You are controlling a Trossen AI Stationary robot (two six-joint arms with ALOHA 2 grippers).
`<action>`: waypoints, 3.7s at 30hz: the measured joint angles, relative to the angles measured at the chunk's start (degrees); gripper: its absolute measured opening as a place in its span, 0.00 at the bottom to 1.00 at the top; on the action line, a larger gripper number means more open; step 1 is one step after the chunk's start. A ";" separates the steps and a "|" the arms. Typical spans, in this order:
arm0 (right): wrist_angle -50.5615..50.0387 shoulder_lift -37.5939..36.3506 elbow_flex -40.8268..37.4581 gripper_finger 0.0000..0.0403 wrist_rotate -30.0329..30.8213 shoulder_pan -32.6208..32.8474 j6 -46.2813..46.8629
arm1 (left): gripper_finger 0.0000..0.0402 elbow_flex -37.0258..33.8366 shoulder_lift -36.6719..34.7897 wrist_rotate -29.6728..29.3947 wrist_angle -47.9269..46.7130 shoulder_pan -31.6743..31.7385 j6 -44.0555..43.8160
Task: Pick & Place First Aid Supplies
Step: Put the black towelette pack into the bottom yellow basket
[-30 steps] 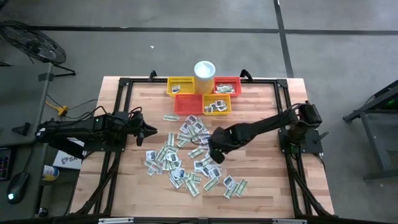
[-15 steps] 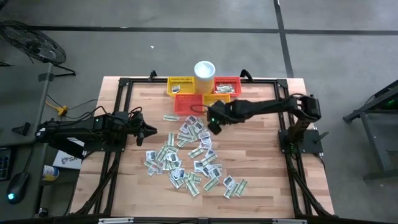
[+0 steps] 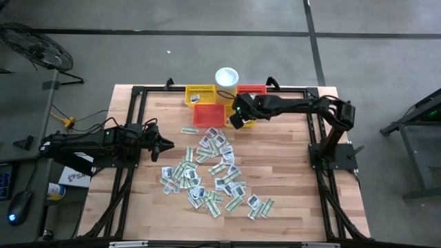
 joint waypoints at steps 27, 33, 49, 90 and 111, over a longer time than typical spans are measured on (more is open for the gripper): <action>1.10 -1.33 -4.17 0.22 -2.43 -0.81 9.43 | 0.20 0.00 0.01 0.00 0.02 0.01 0.02; -3.27 -4.46 -4.15 0.27 -12.13 3.40 2.99 | 0.20 0.00 0.00 0.00 0.00 0.00 0.00; -9.77 -5.51 -4.13 0.27 -24.17 23.23 -19.25 | 0.20 0.00 0.01 0.00 0.01 0.01 0.01; -3.58 5.59 -4.11 0.49 -21.41 48.48 33.11 | 0.20 0.01 -0.01 0.00 0.01 0.02 0.02; -2.77 10.38 -4.02 0.19 -19.31 48.42 36.49 | 0.20 0.00 0.02 0.00 0.02 0.02 0.02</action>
